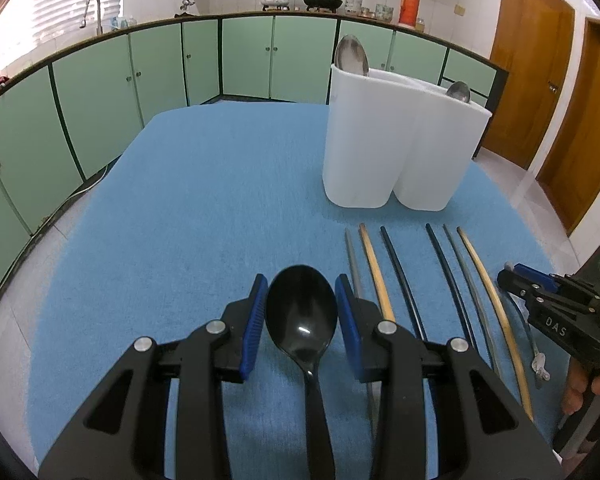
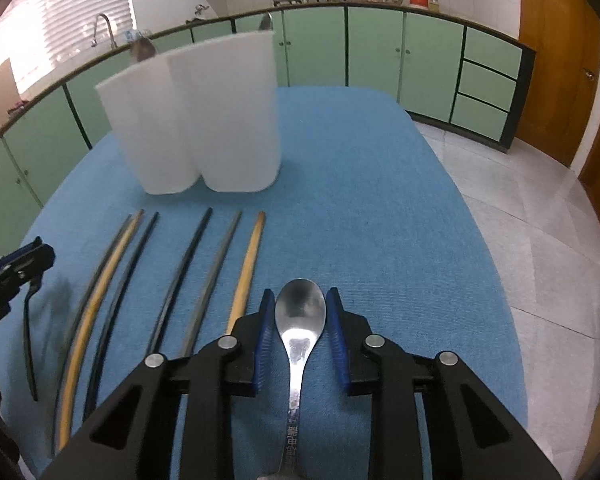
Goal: Organize utensils
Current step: 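Grasp the black spoon with the left tool while the right tool grasps the silver spoon, then carry the black and silver spoons to the white holder and release them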
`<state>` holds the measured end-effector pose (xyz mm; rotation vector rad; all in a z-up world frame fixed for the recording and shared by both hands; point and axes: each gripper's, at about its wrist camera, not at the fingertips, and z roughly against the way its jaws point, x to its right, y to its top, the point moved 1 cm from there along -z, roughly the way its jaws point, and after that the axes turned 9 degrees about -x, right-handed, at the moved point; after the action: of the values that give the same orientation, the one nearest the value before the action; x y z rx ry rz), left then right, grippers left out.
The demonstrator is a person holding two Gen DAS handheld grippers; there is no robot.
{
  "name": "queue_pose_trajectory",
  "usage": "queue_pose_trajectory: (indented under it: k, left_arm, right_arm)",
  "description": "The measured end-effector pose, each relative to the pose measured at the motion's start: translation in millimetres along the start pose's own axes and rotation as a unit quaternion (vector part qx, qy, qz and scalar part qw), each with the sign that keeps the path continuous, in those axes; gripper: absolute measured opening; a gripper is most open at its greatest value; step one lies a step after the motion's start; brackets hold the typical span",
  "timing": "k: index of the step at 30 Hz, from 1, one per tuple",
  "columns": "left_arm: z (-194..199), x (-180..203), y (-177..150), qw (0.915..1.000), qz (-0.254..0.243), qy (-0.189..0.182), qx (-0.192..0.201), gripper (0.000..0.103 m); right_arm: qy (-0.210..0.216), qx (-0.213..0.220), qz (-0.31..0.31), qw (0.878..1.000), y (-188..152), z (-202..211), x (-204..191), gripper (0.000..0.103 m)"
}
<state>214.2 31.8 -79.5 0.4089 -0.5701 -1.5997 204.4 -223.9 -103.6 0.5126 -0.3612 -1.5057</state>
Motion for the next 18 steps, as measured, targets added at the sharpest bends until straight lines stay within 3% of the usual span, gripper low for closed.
queue_pose_trajectory:
  k: [8, 18]
  left_arm:
    - [19, 2, 0, 0.9997, 0.001, -0.003, 0.026, 0.033]
    - [53, 8, 3, 0.9961, 0.006, -0.019, 0.086, 0.033]
  right_arm:
    - [0.019, 0.063, 0.010, 0.998, -7, 41, -3, 0.026]
    - [0.035, 0.132, 0.019, 0.990, -7, 90, -8, 0.026]
